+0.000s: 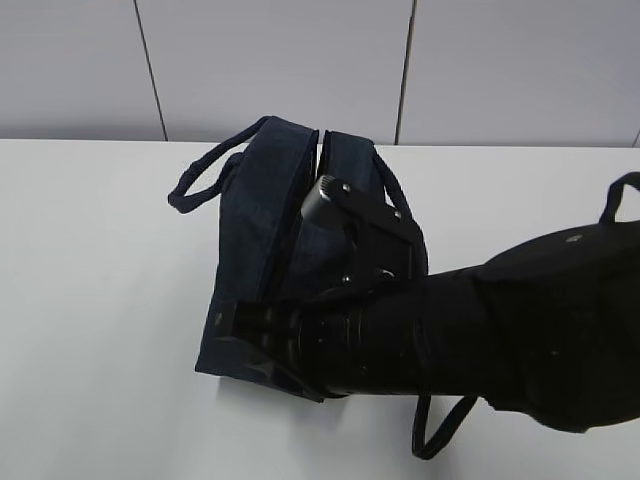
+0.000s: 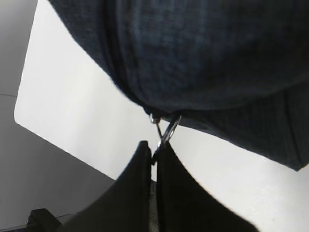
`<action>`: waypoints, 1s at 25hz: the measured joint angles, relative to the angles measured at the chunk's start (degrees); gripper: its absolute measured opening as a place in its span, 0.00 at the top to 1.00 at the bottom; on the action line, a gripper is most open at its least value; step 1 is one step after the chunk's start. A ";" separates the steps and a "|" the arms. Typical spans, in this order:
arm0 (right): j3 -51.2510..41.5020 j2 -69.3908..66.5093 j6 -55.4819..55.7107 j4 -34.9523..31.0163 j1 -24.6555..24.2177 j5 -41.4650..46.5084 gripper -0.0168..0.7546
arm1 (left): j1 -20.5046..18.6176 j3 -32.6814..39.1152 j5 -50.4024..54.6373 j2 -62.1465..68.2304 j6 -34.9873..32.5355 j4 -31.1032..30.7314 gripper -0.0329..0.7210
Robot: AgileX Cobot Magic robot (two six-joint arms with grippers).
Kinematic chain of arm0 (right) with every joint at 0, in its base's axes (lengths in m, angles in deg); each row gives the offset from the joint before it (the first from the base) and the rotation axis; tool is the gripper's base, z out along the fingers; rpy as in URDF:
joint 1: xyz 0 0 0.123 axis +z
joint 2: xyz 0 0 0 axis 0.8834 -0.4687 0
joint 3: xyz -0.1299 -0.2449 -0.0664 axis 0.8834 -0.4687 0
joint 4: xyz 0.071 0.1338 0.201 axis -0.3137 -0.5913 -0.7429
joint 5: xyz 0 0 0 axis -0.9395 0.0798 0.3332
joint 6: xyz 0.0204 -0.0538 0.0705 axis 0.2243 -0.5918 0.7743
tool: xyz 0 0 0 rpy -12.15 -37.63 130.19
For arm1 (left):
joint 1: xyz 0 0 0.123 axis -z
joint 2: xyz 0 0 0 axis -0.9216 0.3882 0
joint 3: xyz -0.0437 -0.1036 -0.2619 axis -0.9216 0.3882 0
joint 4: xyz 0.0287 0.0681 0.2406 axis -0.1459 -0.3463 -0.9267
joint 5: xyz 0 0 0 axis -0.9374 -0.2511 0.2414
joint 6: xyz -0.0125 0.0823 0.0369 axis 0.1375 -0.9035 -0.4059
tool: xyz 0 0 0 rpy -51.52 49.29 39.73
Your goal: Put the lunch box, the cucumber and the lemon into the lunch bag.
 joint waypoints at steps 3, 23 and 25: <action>-0.03 0.35 0.00 0.50 0.00 1.53 0.98 | 0.00 0.00 0.65 0.00 0.00 0.12 0.64; -2.39 0.61 0.00 1.87 0.00 12.89 0.98 | 0.00 0.24 1.02 0.00 0.00 1.79 0.64; -2.39 0.61 0.00 2.38 0.00 13.75 0.98 | 0.00 1.34 1.02 0.00 0.00 2.04 0.64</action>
